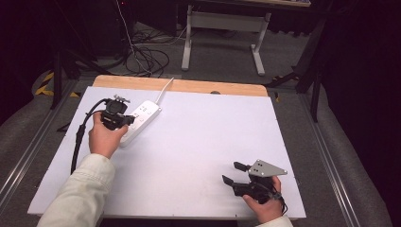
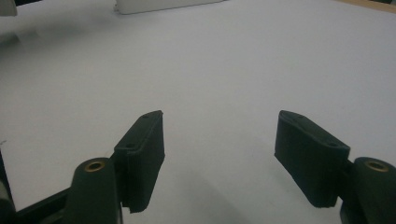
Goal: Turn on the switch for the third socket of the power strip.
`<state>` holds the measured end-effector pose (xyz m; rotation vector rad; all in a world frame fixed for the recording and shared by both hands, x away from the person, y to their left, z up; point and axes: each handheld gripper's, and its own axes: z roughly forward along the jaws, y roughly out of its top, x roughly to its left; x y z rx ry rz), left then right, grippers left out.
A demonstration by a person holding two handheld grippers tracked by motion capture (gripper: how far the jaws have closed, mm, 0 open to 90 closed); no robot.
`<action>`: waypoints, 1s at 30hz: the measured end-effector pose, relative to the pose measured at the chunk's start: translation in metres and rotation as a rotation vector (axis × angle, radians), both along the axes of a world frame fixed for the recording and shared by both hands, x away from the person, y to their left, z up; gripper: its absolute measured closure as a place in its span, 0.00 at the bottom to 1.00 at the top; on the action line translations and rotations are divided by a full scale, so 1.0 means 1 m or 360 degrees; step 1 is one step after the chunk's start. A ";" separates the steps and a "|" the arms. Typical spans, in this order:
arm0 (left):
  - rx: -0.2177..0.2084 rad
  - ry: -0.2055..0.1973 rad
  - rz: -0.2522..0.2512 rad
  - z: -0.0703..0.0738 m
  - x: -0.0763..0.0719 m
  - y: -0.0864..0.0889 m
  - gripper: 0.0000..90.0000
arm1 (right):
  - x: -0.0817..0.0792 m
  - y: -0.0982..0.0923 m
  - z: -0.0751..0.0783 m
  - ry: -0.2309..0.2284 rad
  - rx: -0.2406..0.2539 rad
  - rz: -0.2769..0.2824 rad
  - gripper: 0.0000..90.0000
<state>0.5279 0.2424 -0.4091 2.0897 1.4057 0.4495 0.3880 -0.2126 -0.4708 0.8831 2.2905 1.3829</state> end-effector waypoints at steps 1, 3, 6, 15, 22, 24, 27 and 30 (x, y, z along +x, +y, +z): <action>-0.0001 -0.0009 -0.0012 0.001 -0.002 0.000 0.98 | 0.000 0.000 0.000 -0.0003 0.0002 0.0000 0.38; -0.0005 -0.0025 -0.0021 0.004 -0.005 0.000 0.98 | 0.000 -0.001 0.000 0.0001 0.0004 -0.0002 0.38; -0.0022 -0.0027 -0.0045 0.009 -0.008 0.000 0.98 | 0.001 0.000 0.000 0.0001 -0.0003 0.0001 0.38; -0.0021 -0.0049 -0.0088 0.022 -0.018 0.002 0.97 | 0.001 0.000 0.000 0.0001 -0.0004 0.0001 0.38; -0.0020 -0.0092 -0.0103 0.034 -0.025 0.002 0.96 | 0.001 0.000 0.000 0.0001 -0.0002 -0.0001 0.38; -0.0022 -0.0096 -0.0111 0.035 -0.026 0.002 0.94 | 0.001 0.000 0.000 0.0003 -0.0003 -0.0001 0.38; -0.0018 -0.0111 -0.0113 0.039 -0.031 0.006 0.90 | 0.001 0.000 0.000 0.0000 -0.0003 -0.0002 0.38; -0.0074 -0.0126 -0.0125 0.044 -0.037 0.007 0.78 | 0.001 0.000 0.000 0.0003 -0.0003 -0.0004 0.38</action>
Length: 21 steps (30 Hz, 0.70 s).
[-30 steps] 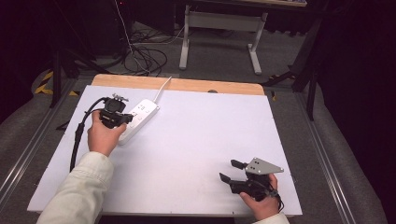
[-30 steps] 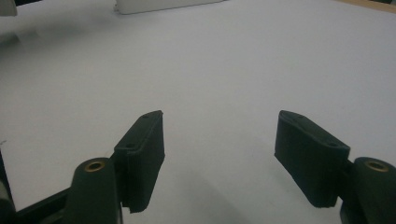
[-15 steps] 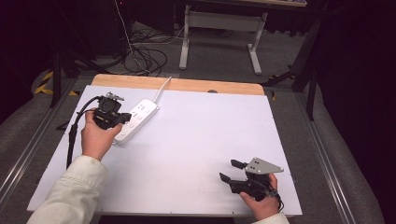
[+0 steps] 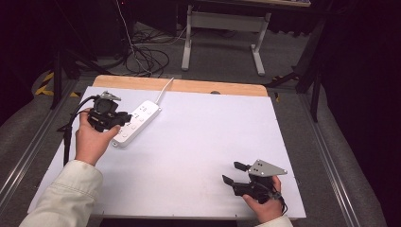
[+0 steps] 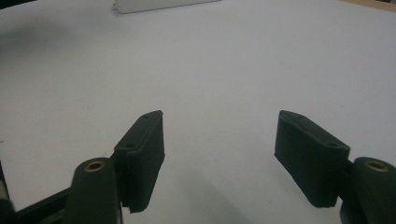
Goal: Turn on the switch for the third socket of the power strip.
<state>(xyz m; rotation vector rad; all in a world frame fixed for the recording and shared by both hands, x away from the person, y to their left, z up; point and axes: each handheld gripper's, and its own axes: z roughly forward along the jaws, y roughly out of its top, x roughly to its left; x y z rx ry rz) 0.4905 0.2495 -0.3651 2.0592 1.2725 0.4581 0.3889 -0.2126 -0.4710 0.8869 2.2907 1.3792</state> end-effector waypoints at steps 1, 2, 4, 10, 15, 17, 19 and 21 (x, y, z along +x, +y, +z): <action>-0.0007 -0.0017 -0.0016 0.002 -0.002 0.000 0.71 | 0.000 0.000 0.000 -0.0004 0.0000 0.0002 0.38; -0.0018 -0.0034 -0.0031 0.004 -0.006 -0.001 0.65 | -0.001 0.000 0.000 -0.0003 0.0002 -0.0001 0.38; -0.0028 -0.0097 -0.0066 0.009 -0.015 -0.001 0.57 | -0.001 0.000 0.000 -0.0005 0.0002 -0.0003 0.38; -0.0081 -0.0248 -0.0176 0.021 -0.039 0.000 0.40 | -0.001 0.000 0.001 -0.0010 0.0005 -0.0003 0.38; -0.0142 -0.0330 -0.0233 0.027 -0.059 0.004 0.35 | -0.001 -0.001 0.001 -0.0005 0.0016 0.0000 0.38; -0.0150 -0.0361 -0.0242 0.028 -0.067 0.006 0.31 | -0.001 -0.001 0.001 -0.0005 0.0021 0.0000 0.38; -0.0164 -0.0397 -0.0257 0.027 -0.074 0.009 0.28 | -0.001 -0.001 0.001 -0.0009 0.0026 -0.0003 0.38; -0.0185 -0.0414 -0.0267 0.025 -0.080 0.012 0.26 | -0.002 -0.002 0.002 -0.0011 0.0035 -0.0004 0.38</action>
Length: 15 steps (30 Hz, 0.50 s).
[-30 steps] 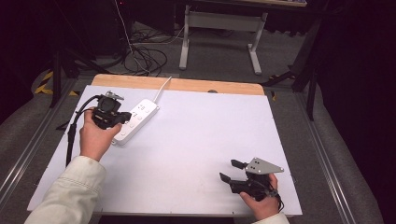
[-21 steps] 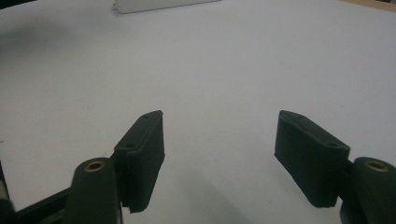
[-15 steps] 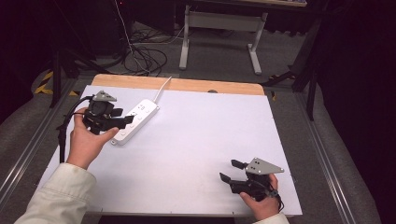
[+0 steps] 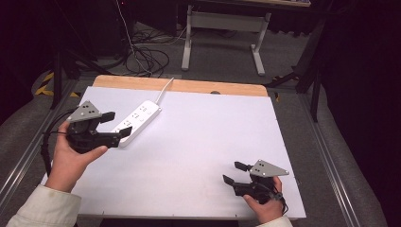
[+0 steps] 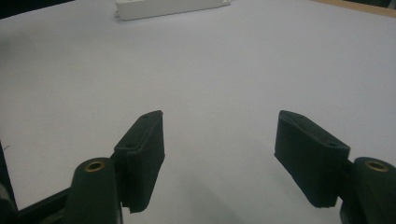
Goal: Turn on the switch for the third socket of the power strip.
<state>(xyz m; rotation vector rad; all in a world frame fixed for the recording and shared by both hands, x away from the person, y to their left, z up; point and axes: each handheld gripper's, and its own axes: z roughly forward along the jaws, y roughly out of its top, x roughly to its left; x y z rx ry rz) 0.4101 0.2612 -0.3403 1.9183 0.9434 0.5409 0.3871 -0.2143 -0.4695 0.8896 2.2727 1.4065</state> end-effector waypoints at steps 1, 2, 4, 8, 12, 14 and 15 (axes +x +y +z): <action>0.0002 -0.0009 -0.0006 -0.001 -0.003 0.001 0.24 | 0.000 0.000 0.000 -0.0001 0.0002 0.0000 0.38; -0.0011 -0.0018 -0.0008 -0.003 -0.006 0.002 0.23 | 0.000 0.000 0.000 0.0001 0.0003 0.0003 0.38; -0.0005 -0.0046 -0.0022 -0.005 -0.011 0.005 0.22 | 0.000 0.000 0.000 0.0004 0.0017 0.0012 0.38; -0.0050 -0.0081 -0.0067 -0.011 -0.025 0.009 0.18 | 0.000 0.000 0.000 0.0003 0.0035 0.0026 0.38; -0.0035 -0.0124 -0.0104 -0.020 -0.037 0.012 0.15 | 0.000 -0.001 0.001 0.0000 0.0043 0.0033 0.38; -0.0036 -0.0131 -0.0092 -0.026 -0.042 0.012 0.15 | -0.001 -0.001 0.000 0.0000 0.0040 0.0041 0.37; -0.0023 -0.0149 -0.0068 -0.029 -0.044 0.013 0.15 | -0.001 -0.001 0.000 -0.0001 0.0028 0.0048 0.37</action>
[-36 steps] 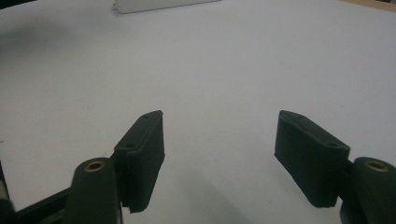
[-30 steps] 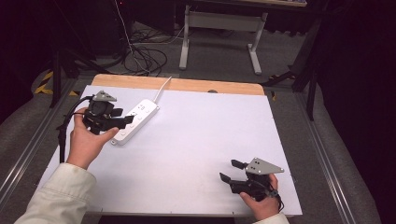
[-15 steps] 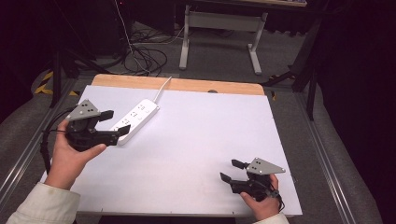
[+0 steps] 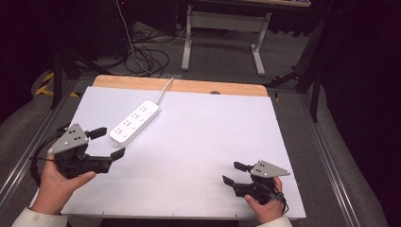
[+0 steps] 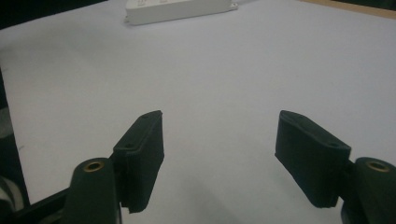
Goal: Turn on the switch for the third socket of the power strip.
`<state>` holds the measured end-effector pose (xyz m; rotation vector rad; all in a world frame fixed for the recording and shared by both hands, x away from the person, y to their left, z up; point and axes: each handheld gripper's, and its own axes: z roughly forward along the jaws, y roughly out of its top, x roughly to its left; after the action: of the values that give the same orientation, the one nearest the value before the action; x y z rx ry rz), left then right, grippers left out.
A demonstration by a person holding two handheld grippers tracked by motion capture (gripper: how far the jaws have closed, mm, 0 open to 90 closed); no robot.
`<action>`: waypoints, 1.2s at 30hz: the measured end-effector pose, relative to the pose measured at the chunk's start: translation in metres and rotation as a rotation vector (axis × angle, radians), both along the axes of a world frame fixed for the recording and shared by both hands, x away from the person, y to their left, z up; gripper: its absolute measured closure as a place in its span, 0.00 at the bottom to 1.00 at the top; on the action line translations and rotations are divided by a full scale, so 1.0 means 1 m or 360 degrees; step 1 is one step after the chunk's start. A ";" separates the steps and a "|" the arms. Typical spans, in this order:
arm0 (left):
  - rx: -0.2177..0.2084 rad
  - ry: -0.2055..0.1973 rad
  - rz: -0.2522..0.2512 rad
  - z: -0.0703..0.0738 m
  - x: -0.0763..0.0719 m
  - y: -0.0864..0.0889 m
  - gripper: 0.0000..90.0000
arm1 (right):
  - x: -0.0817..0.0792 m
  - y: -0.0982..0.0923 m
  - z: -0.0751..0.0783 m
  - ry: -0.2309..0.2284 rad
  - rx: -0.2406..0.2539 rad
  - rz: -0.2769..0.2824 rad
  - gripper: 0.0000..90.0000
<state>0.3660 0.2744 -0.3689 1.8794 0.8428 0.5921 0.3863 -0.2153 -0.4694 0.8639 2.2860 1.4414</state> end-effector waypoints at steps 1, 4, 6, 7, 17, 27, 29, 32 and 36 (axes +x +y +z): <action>-0.0010 -0.0007 0.0021 -0.003 -0.002 0.001 0.15 | 0.000 0.000 0.000 0.0000 -0.0002 0.0002 0.37; -0.0093 0.0019 0.0029 -0.013 -0.007 0.005 0.16 | 0.000 0.000 0.000 0.0002 0.0006 0.0007 0.37; -0.0117 0.0028 0.0022 -0.018 -0.009 0.007 0.16 | 0.000 0.000 0.000 0.0004 0.0009 0.0013 0.36; -0.0124 0.0028 0.0022 -0.022 -0.011 0.009 0.16 | 0.000 0.000 0.000 0.0001 0.0002 0.0022 0.34; -0.0027 0.0000 -0.0014 -0.047 -0.022 0.020 0.17 | -0.002 0.001 0.001 -0.0014 -0.0042 0.0066 0.29; -0.0181 0.0156 0.0037 -0.071 -0.017 0.027 0.17 | -0.002 0.001 0.000 0.0009 -0.0052 0.0103 0.27; -0.0197 0.0155 0.0062 -0.078 -0.017 0.029 0.17 | -0.001 0.000 -0.001 0.0016 -0.0053 0.0104 0.27; -0.0129 0.0095 0.0094 -0.088 -0.018 0.031 0.17 | -0.002 0.000 0.000 0.0013 -0.0049 0.0107 0.27; 0.0014 0.0076 0.0075 -0.099 -0.024 0.030 0.16 | -0.002 0.001 -0.001 0.0012 -0.0052 0.0114 0.27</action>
<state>0.3418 0.3048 -0.4676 1.8924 0.9191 0.5826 0.3843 -0.2148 -0.4699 0.7867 2.3619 1.4284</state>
